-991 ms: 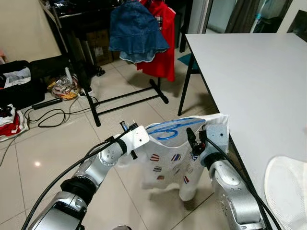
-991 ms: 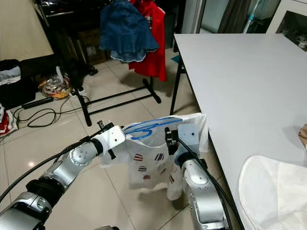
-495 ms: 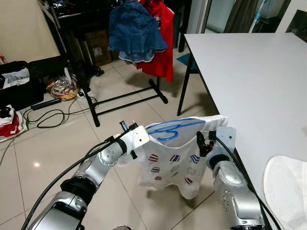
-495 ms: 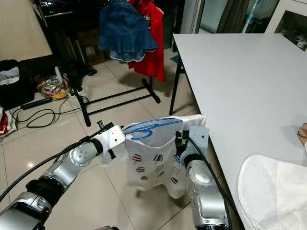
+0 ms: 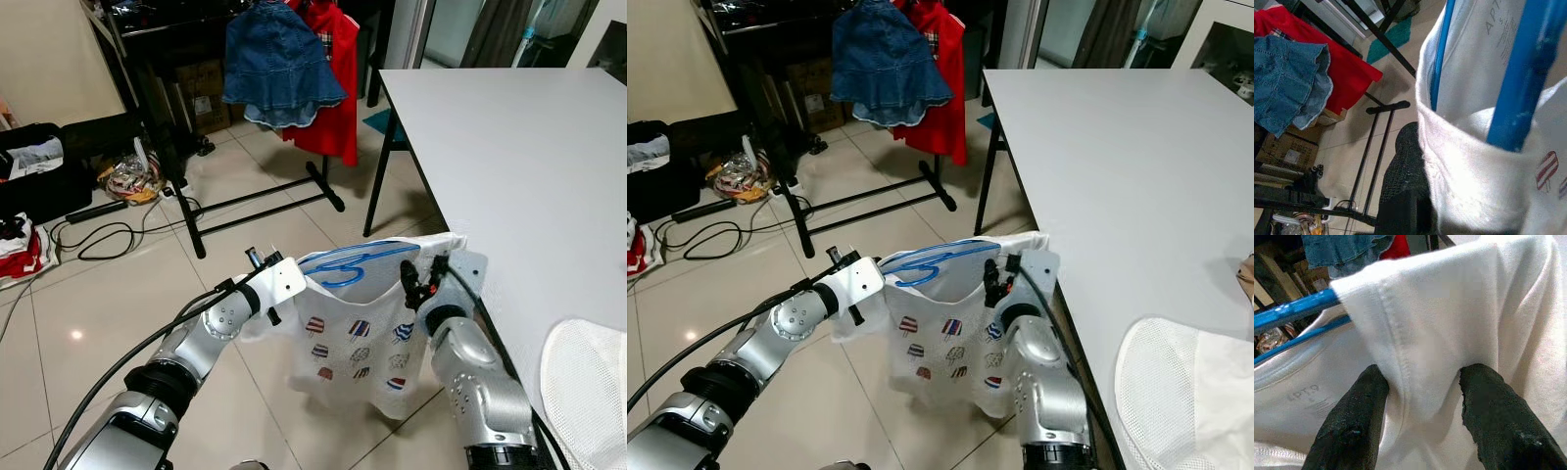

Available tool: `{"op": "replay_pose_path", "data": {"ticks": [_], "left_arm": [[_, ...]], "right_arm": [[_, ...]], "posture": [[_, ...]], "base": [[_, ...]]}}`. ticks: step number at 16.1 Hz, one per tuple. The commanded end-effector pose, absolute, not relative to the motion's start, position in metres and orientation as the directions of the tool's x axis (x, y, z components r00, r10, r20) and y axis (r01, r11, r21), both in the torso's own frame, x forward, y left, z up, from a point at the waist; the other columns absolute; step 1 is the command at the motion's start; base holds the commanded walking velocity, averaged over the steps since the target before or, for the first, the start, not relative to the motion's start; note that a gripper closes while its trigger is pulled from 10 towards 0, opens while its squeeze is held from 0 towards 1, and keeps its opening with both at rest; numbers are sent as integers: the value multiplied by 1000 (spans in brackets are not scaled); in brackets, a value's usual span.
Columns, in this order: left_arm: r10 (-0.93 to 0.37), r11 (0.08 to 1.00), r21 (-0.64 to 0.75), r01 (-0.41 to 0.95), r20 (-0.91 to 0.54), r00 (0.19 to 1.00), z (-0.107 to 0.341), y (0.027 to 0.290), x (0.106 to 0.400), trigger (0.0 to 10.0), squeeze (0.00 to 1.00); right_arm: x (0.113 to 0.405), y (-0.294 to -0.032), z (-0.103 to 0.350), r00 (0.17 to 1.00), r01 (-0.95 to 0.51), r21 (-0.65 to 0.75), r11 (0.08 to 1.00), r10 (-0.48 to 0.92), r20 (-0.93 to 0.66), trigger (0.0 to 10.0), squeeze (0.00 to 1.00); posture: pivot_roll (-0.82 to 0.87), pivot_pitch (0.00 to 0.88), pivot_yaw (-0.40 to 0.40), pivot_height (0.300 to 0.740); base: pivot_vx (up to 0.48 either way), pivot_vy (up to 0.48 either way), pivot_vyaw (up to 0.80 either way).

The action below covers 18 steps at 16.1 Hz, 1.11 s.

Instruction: Hang hanger

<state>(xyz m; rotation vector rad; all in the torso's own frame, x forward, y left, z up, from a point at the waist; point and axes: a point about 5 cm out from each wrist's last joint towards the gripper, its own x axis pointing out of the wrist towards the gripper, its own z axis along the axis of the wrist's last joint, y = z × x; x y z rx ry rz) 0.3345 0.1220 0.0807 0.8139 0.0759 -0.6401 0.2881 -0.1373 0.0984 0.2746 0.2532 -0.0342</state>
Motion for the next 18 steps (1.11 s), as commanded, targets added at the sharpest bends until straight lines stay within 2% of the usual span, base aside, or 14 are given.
{"op": "replay_pose_path", "data": {"ticks": [1, 6, 8, 13, 14, 15, 16, 18], "left_arm": [[-509, 506, 665, 549, -283, 813, 84, 121, 335, 10000, 0], [-514, 503, 663, 554, -286, 809, 84, 119, 334, 10000, 0], [-523, 502, 659, 560, -285, 803, 84, 115, 334, 10000, 0], [-531, 499, 659, 562, -280, 800, 84, 112, 333, 10000, 0], [-536, 499, 656, 567, -280, 796, 83, 110, 331, 10000, 0], [-538, 499, 654, 569, -281, 795, 82, 109, 330, 10000, 0], [-539, 499, 653, 570, -281, 794, 81, 109, 330, 10000, 0], [-542, 498, 650, 574, -284, 791, 80, 108, 329, 10000, 0]], "right_arm": [[287, -138, 105, 971, 56, 283, 958, 14, -241, 10000, 0], [283, -142, 103, 968, 56, 290, 955, 20, -252, 10000, 0], [292, -126, 94, 960, 23, 260, 965, 51, -276, 10000, 0], [305, -126, 91, 958, 44, 249, 967, 30, -286, 10000, 0], [307, -131, 93, 963, 68, 239, 969, -1, -269, 824, 0], [307, -134, 94, 965, 77, 235, 969, -13, -262, 824, 0], [308, -135, 94, 966, 83, 232, 969, -21, -257, 0, 0], [306, -140, 96, 974, 101, 206, 973, -55, -219, 0, 0]], "posture": [[55, 68, 42, 740], [46, 75, 48, 740], [41, 75, 48, 740], [56, 75, 43, 740], [56, 75, 41, 740], [56, 75, 42, 740], [56, 75, 42, 740], [52, 74, 39, 740]], "base": [[0, 0, 0], [0, 0, 0], [0, 0, 0], [0, 0, 0], [0, 0, 0], [0, 0, 0], [0, 0, 0], [0, 0, 0]]}}
